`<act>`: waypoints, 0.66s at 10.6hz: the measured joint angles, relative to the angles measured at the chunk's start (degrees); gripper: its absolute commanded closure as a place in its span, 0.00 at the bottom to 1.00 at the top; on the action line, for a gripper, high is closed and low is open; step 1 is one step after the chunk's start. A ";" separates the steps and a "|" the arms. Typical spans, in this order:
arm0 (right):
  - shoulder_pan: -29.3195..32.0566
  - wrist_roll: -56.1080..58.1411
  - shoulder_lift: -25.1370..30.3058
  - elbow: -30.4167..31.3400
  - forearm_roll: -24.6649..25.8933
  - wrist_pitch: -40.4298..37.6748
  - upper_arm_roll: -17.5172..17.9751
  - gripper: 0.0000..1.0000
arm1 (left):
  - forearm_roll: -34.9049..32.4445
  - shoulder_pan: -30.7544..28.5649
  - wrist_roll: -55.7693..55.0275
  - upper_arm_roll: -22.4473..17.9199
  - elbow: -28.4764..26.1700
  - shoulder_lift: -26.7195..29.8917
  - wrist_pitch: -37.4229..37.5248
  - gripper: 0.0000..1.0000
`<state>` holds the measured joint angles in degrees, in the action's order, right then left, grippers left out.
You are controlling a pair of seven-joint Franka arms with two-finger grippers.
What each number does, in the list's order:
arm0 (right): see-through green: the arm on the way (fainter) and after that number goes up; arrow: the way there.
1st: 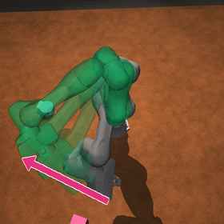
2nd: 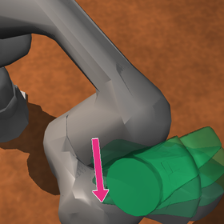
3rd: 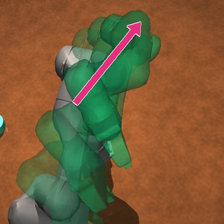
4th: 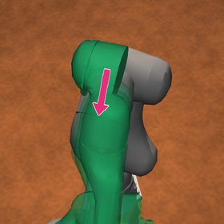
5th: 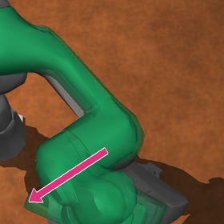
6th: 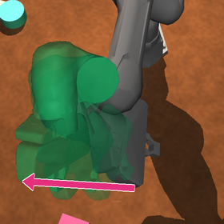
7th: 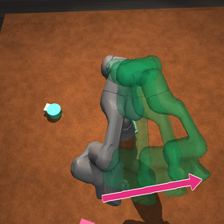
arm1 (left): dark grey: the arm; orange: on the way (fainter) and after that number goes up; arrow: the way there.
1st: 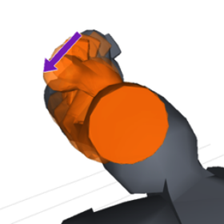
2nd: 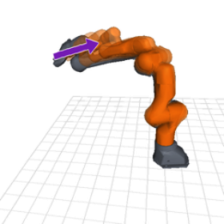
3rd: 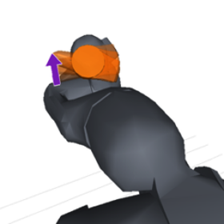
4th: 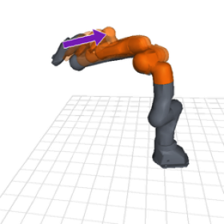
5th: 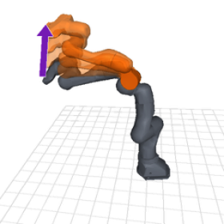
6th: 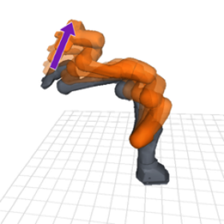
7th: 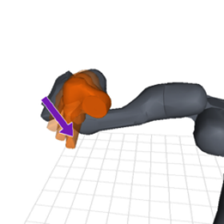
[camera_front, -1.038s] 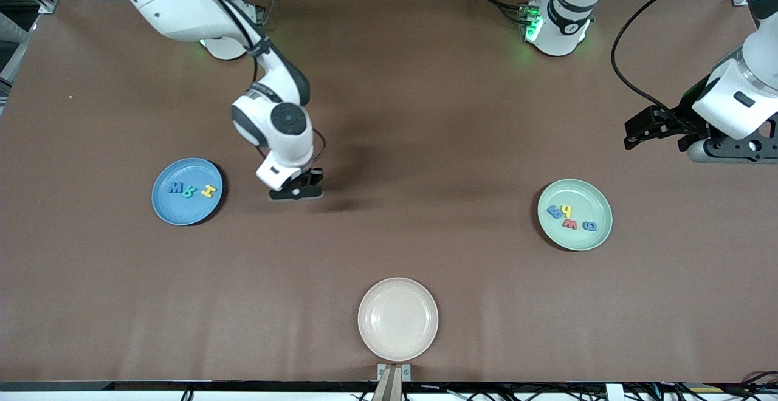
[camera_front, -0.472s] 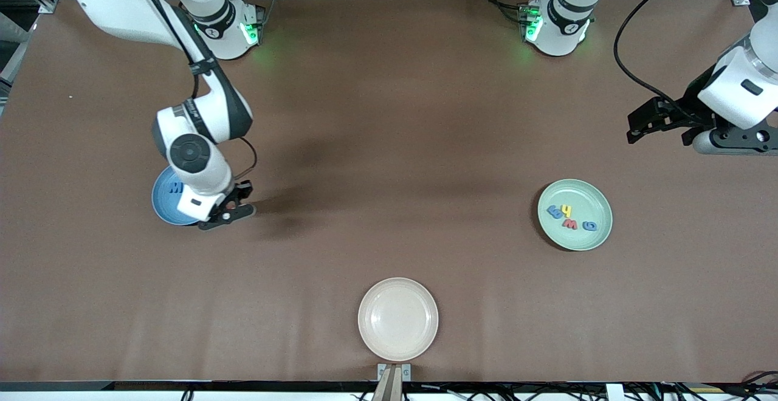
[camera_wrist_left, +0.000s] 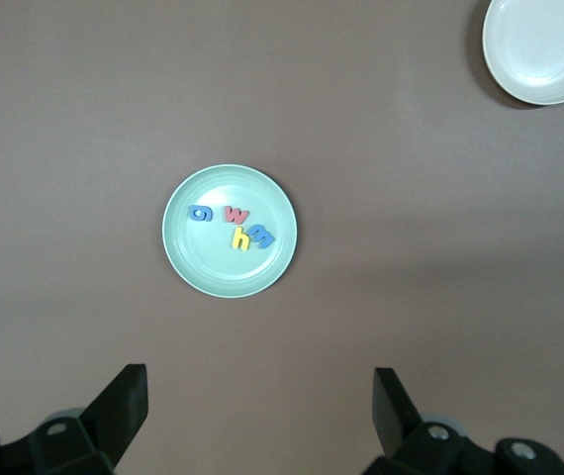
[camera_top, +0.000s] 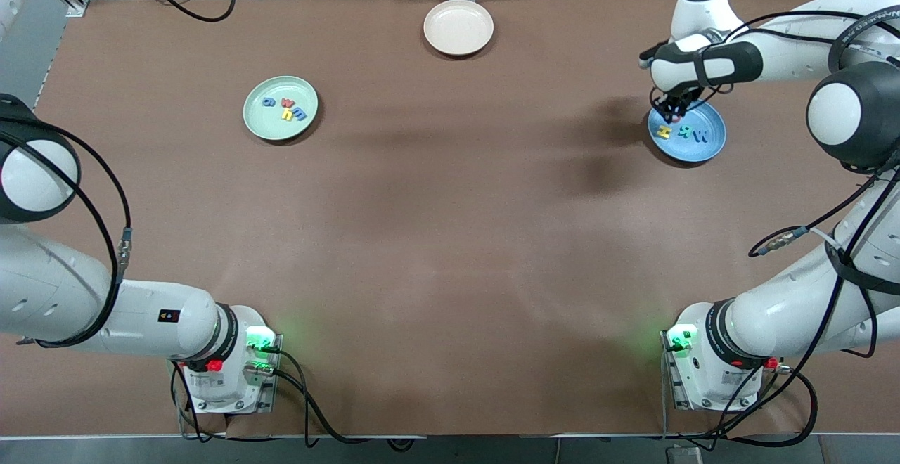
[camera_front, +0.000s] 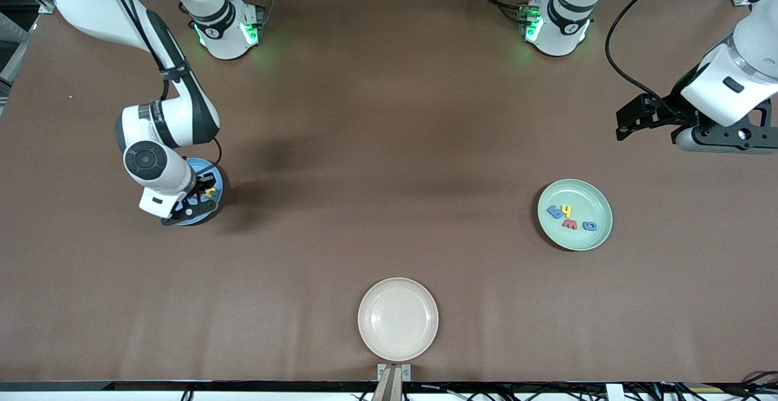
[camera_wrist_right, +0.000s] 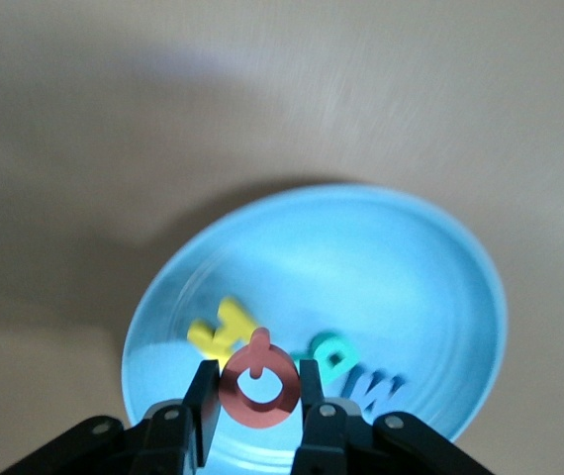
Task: Sort uppercase to blue plate, lowercase to green plate
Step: 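Carry the pink o to the blue plate with the right gripper, then open the right gripper to drop the o onto the blue plate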
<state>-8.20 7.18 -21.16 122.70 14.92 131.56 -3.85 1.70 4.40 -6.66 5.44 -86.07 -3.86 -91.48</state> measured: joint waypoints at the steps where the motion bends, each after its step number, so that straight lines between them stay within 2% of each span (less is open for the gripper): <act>1: 0.13 0.02 0.44 1.99 -0.72 0.00 -0.09 0.71 | 0.00 -0.05 -0.01 -0.11 0.01 0.01 0.33 0.00; 2: 0.30 0.02 0.93 3.70 -1.00 0.00 -0.33 0.67 | 0.00 -0.11 -0.04 -0.36 0.02 0.01 0.75 0.00; 4: 0.85 0.20 1.46 5.67 -1.09 0.03 -1.04 0.66 | 0.00 -0.37 -0.04 -0.71 0.02 0.01 1.19 0.00; 5: 1.19 0.90 1.48 5.93 -1.09 0.09 -1.61 0.54 | -0.02 -0.44 -0.04 -0.75 0.03 0.01 1.37 0.00; 6: 1.46 1.59 1.48 6.03 -1.15 0.20 -2.18 0.36 | -0.03 -0.44 -0.04 -0.75 0.03 0.02 1.48 0.00; 7: 1.65 1.97 1.48 6.04 -1.79 0.25 -2.42 0.26 | -0.03 -0.45 -0.04 -0.75 0.03 0.02 1.50 0.00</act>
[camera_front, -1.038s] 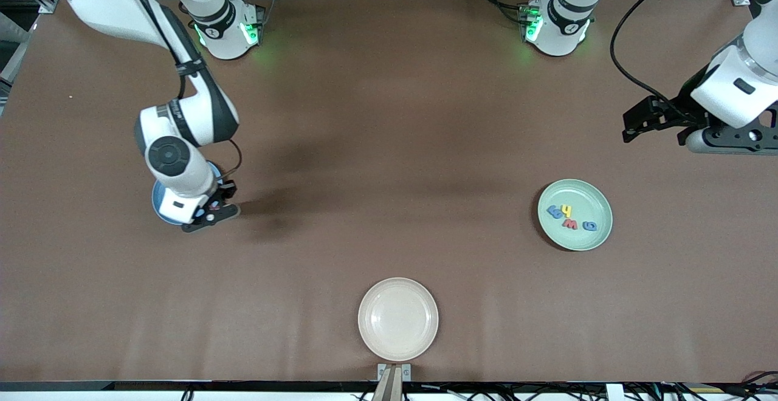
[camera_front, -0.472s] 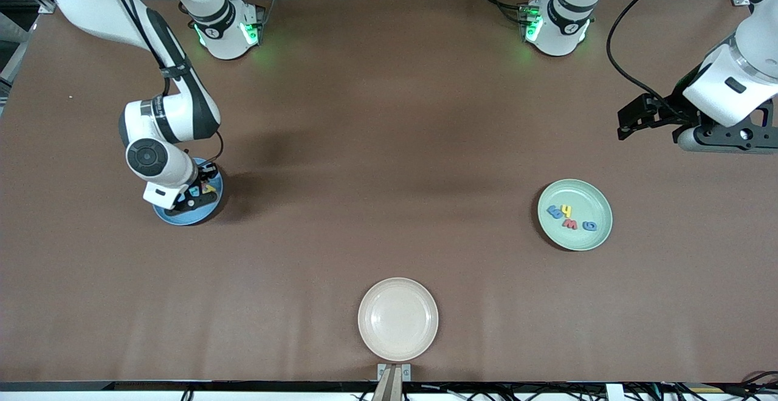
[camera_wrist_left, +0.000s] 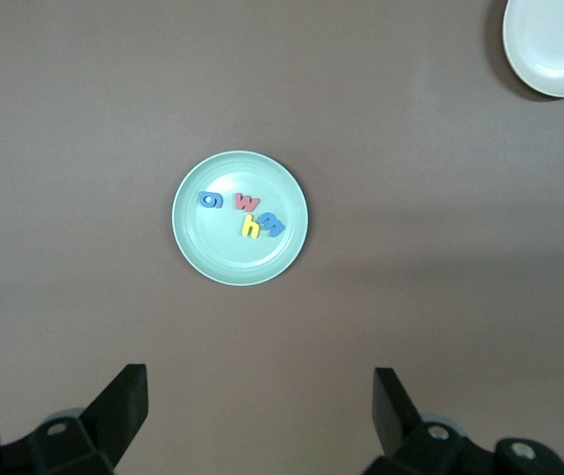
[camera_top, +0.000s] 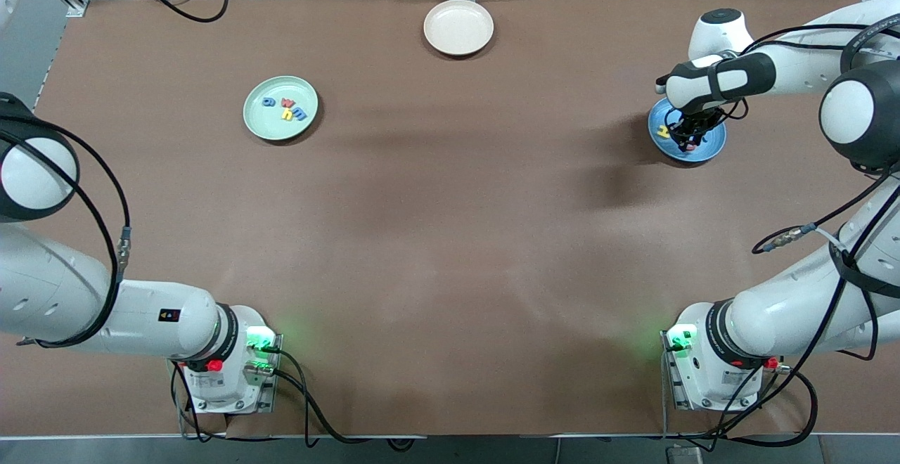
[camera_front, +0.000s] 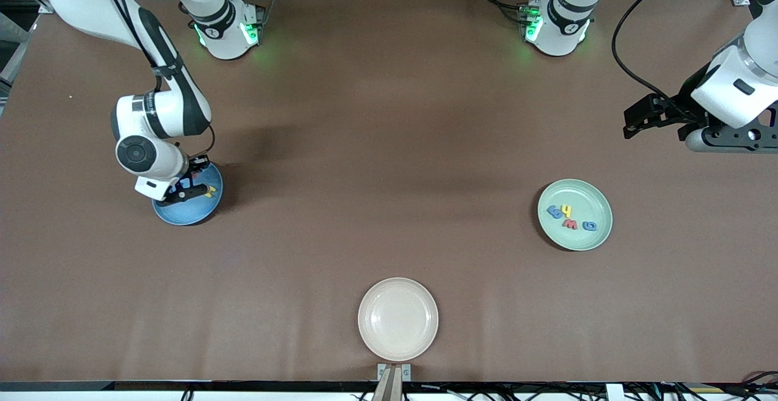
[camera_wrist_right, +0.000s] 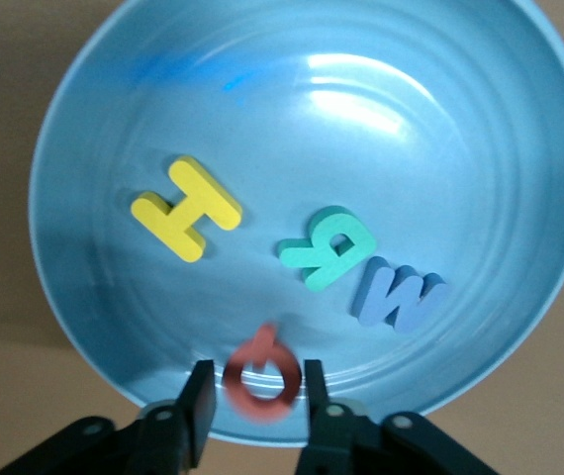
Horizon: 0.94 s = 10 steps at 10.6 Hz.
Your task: Sort uppercase to blue plate, lowercase to green plate
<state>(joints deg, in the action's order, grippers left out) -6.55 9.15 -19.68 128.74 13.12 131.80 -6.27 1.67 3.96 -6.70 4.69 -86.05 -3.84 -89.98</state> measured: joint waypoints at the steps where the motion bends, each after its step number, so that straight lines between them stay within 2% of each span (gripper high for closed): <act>1: 0.00 0.21 0.00 0.00 -1.22 0.06 -0.02 0.22 | 0.00 0.00 0.00 0.00 0.00 0.00 0.01 0.00; 2: 0.00 0.26 0.02 -0.02 -1.84 0.22 0.00 0.22 | 0.00 0.00 0.00 -0.01 0.00 0.00 0.02 0.00; 4: -0.01 0.25 0.61 -0.46 -2.31 0.46 0.04 0.14 | 0.00 -0.02 0.00 -0.05 0.00 0.00 0.04 0.00; 6: -0.01 -0.23 3.40 -1.89 -3.20 -0.51 0.07 0.00 | -0.01 -0.07 0.00 -0.13 0.08 0.12 0.05 0.00; 10: -0.02 -2.24 13.32 -9.11 -7.51 -13.05 0.89 0.00 | -0.01 -0.17 0.00 -0.43 0.13 0.54 0.10 0.00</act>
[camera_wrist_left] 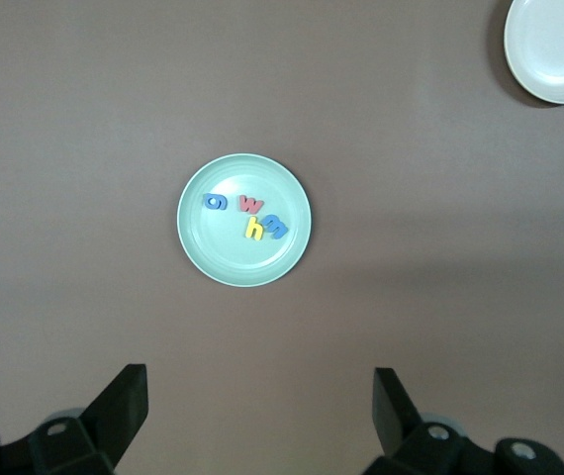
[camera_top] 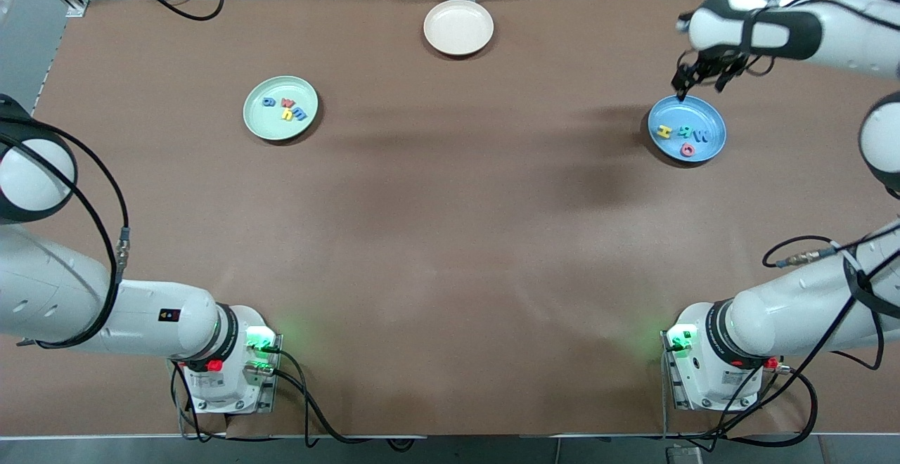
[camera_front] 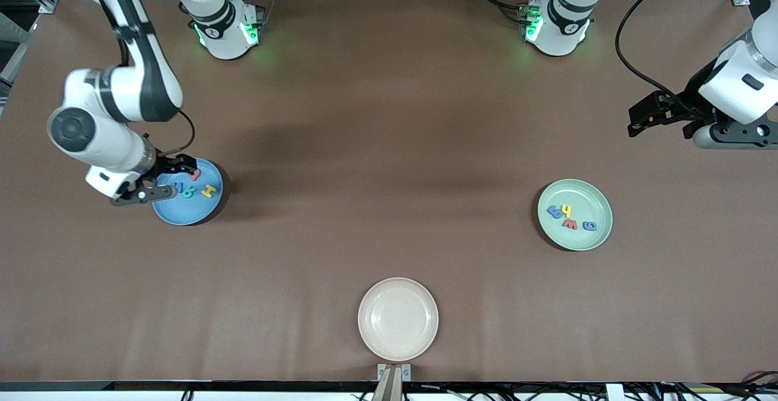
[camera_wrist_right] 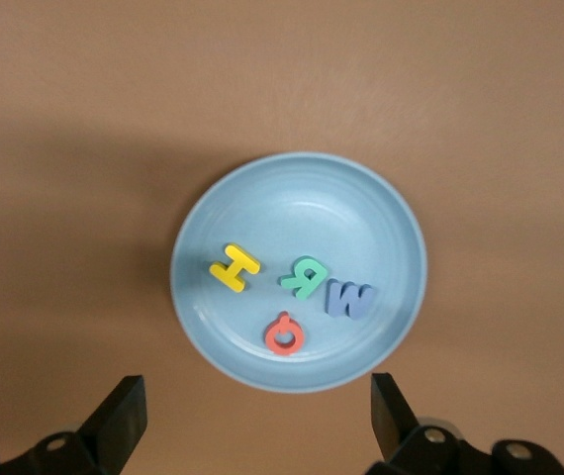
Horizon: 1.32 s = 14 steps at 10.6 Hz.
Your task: Sort uppercase to blue plate, lowercase to green plate
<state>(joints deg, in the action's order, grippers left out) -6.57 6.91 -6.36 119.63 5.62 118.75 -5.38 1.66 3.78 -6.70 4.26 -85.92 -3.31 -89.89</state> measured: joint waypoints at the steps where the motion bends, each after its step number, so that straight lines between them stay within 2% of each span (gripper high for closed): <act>1: 0.02 -0.14 2.56 -2.95 -0.10 -4.77 0.01 0.00 | 0.00 -0.03 0.00 -0.06 0.00 0.01 0.01 0.00; 3: 0.59 -0.24 5.61 -11.39 -0.22 -13.63 0.24 0.00 | 0.00 -0.03 0.00 -0.07 0.01 0.03 0.02 0.00; 6: 3.32 -0.29 6.27 -21.19 -1.70 -19.89 2.08 0.00 | 0.00 -0.05 0.00 -0.14 0.01 0.07 0.09 0.00; 9: 6.06 -3.11 7.85 -25.36 -3.60 -21.52 4.29 0.00 | 0.00 -0.06 0.00 -0.18 0.02 0.09 0.79 0.00; 14: 5.94 -6.97 9.06 -26.18 -3.62 -22.63 5.21 0.00 | 0.00 -0.09 0.00 -0.51 0.93 0.20 2.43 0.00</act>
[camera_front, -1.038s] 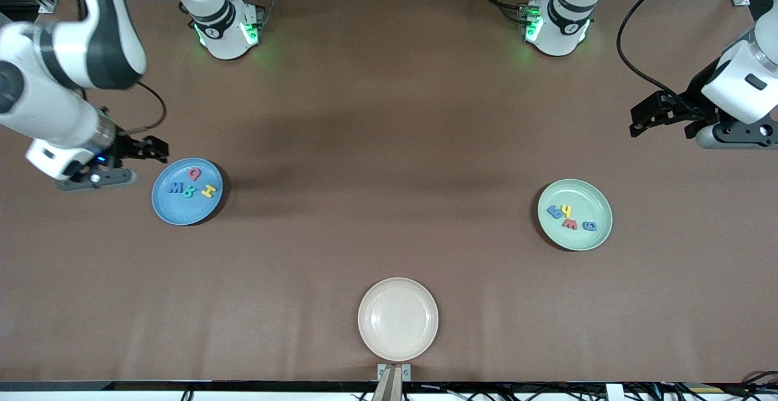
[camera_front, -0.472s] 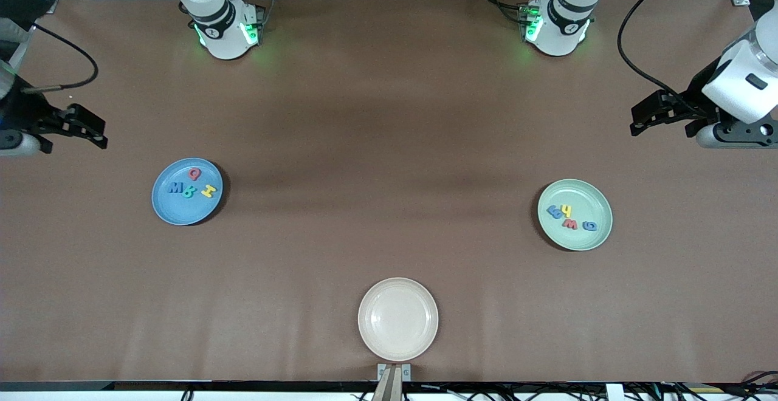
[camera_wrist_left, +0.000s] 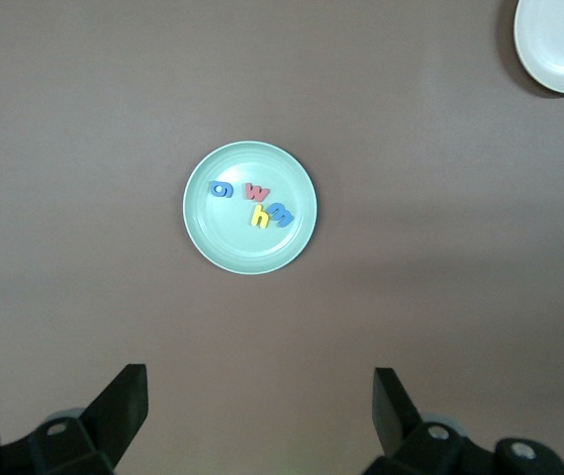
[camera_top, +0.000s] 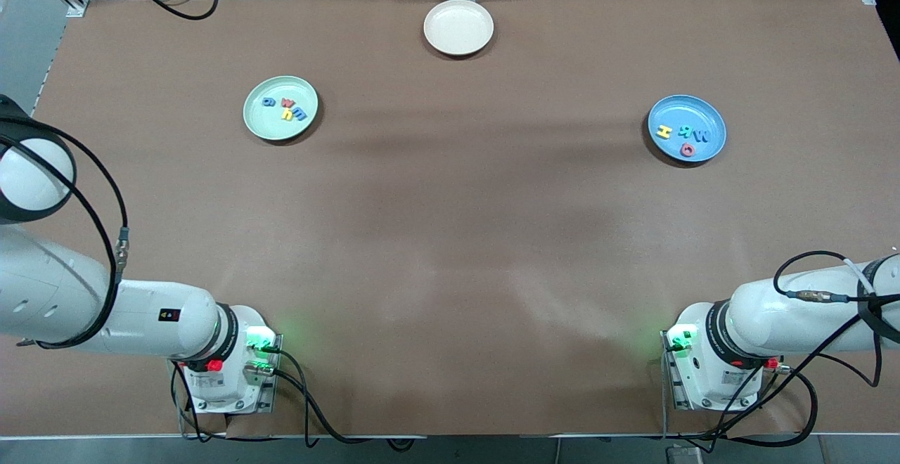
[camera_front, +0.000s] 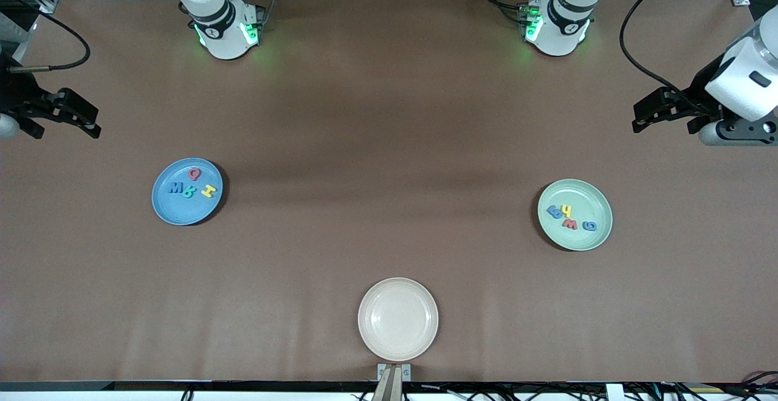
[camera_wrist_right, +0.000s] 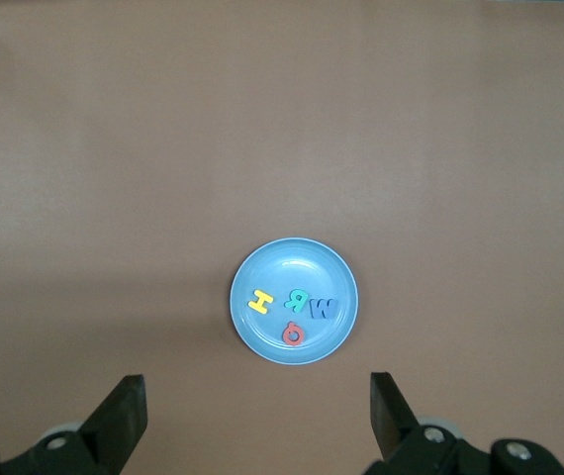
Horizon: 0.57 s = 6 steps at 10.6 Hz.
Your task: Sort uppercase to blue plate, lowercase to green plate
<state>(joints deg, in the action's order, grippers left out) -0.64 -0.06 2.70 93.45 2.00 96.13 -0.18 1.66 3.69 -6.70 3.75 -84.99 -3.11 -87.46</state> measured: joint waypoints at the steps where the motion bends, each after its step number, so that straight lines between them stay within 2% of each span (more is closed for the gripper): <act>1: 0.00 -0.11 0.00 0.00 0.00 0.17 -0.06 0.00 | 0.00 0.00 0.00 -0.01 0.23 0.04 0.19 0.00; 6: 0.01 -0.46 -0.01 0.02 -0.08 1.61 -0.22 0.00 | 0.00 -0.01 0.00 -0.29 0.32 0.04 0.43 0.00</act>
<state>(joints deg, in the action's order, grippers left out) -0.63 -0.52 2.69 93.46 1.92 97.73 -0.39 1.66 3.68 -6.70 3.46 -84.66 -3.07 -87.03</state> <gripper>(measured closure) 0.000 0.000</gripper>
